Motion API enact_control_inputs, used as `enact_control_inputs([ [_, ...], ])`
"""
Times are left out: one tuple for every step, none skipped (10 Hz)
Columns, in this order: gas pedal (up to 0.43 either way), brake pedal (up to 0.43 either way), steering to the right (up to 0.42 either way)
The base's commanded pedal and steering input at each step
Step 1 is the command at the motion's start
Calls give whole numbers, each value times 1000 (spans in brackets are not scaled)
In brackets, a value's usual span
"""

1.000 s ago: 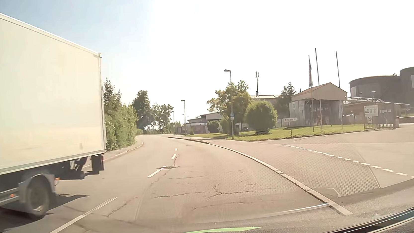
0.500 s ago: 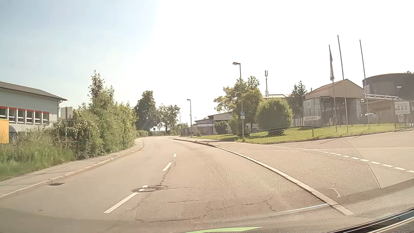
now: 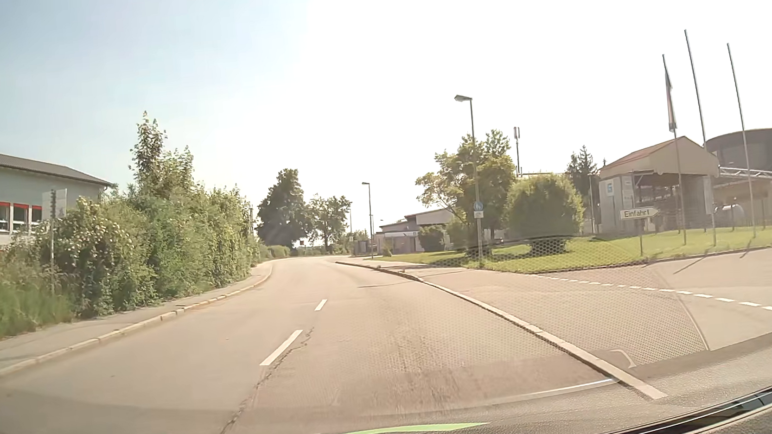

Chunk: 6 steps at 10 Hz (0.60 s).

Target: Follow the waypoints while adhering to traffic rules and regulations

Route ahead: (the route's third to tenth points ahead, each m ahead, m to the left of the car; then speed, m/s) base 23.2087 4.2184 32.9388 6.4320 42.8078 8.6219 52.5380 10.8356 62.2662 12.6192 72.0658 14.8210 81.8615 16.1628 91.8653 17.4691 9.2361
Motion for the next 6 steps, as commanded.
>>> enact_control_inputs([
  [209, 0, -36],
  [209, 0, -39],
  [209, 0, -42],
  [209, 0, -43],
  [209, 0, -43],
  [209, 0, -43],
])
